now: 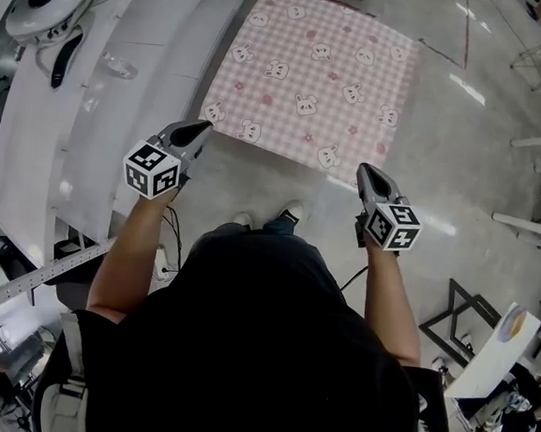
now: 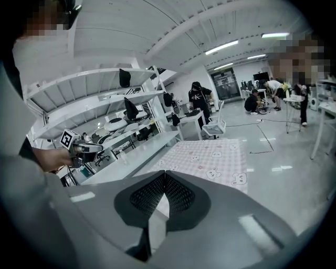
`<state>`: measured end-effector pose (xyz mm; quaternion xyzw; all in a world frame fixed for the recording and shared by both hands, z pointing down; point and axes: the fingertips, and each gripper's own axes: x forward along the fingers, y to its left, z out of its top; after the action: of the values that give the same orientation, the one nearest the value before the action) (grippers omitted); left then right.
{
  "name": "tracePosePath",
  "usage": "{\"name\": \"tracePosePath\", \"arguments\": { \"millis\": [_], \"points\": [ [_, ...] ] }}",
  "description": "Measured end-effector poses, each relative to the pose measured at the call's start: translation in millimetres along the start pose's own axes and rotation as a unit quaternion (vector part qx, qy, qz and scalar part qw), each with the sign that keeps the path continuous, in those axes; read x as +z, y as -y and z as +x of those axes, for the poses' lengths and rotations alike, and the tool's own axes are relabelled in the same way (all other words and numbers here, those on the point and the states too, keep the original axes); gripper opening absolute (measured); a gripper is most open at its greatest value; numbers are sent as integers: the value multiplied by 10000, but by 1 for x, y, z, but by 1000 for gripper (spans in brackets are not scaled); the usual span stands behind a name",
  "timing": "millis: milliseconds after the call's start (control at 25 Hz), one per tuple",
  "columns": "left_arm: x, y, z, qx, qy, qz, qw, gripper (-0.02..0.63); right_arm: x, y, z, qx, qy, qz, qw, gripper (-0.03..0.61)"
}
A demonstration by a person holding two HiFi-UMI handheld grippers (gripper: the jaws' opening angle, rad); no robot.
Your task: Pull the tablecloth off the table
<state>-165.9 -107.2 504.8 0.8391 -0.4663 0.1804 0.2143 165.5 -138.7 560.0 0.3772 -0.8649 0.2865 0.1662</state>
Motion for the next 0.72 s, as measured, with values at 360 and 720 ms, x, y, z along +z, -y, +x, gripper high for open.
{"name": "tracePosePath", "arguments": {
  "millis": [360, 720],
  "points": [
    [8, -10, 33, -172, -63, -18, 9998, 5, 4, 11, 7, -89, -64, 107, 9999, 35],
    [4, -49, 54, -477, -399, 300, 9976, 5, -16, -2, 31, -449, -300, 279, 9982, 42]
  ]
}}
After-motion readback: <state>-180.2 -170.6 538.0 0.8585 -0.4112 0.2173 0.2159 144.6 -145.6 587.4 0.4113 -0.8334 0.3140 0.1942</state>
